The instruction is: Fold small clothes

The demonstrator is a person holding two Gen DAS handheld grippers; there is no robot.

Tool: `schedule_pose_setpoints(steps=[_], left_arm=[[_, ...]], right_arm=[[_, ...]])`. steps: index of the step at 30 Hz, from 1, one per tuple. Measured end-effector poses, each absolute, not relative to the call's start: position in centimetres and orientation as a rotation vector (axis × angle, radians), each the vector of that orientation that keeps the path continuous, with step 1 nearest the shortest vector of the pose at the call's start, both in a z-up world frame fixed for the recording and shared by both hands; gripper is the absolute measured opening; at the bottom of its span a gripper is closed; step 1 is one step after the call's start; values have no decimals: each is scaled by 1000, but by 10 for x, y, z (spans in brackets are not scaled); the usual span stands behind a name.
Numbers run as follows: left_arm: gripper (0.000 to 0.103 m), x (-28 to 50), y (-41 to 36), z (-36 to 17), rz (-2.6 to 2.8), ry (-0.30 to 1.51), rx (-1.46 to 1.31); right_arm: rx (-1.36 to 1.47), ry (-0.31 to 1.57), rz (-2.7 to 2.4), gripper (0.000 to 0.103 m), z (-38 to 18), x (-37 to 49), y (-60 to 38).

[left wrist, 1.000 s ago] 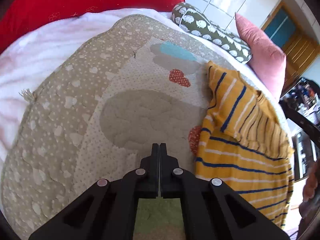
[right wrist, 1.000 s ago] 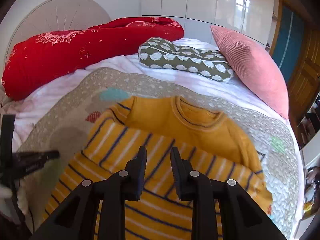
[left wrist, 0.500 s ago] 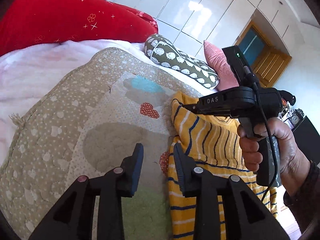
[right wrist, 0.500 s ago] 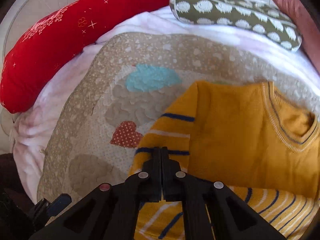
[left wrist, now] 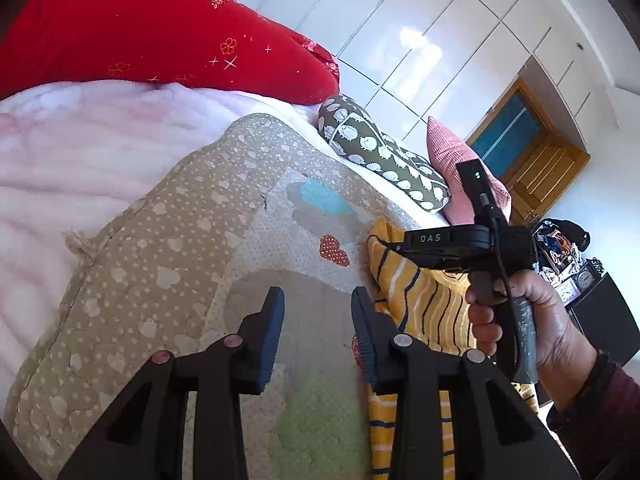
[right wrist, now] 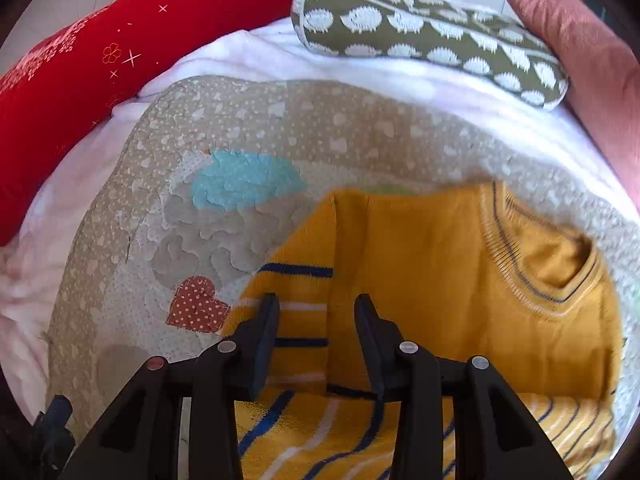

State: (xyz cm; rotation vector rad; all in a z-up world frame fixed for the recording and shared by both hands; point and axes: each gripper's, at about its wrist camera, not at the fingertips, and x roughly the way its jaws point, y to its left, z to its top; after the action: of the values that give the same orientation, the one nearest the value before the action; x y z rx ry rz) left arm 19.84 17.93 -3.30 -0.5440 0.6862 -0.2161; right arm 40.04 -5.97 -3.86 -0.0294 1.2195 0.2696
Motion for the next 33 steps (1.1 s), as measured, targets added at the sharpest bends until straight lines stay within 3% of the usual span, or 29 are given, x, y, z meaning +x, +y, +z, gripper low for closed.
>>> schedule_pose_setpoints(steps=[1, 2, 3, 4, 11, 15, 20, 22, 26, 33], left_arm=[[34, 198, 180, -33, -208, 682, -539], [34, 199, 180, -34, -197, 683, -532], [34, 200, 181, -35, -192, 688, -530], [34, 201, 182, -36, -193, 693, -535], [34, 203, 191, -39, -189, 692, -563], [34, 204, 193, -40, -180, 702, -568], [34, 203, 198, -39, -167, 701, -572], [35, 201, 204, -37, -154, 689, -578], [39, 199, 218, -36, -130, 679, -623], [40, 195, 229, -34, -87, 661, -643]], right_arm=[[2, 1227, 284, 42, -44, 399, -58], [18, 1222, 300, 32, -45, 398, -56], [20, 1213, 329, 9, -45, 395, -52], [6, 1212, 359, 5, -44, 392, -46], [-144, 1041, 189, 4, -14, 396, -40], [-395, 944, 45, 4, -14, 401, -27], [-333, 909, 83, 6, 2, 371, -36], [-233, 913, 167, 11, 13, 341, -39], [-13, 989, 339, 38, 13, 277, -51], [-6, 1066, 214, 40, -38, 265, -29]])
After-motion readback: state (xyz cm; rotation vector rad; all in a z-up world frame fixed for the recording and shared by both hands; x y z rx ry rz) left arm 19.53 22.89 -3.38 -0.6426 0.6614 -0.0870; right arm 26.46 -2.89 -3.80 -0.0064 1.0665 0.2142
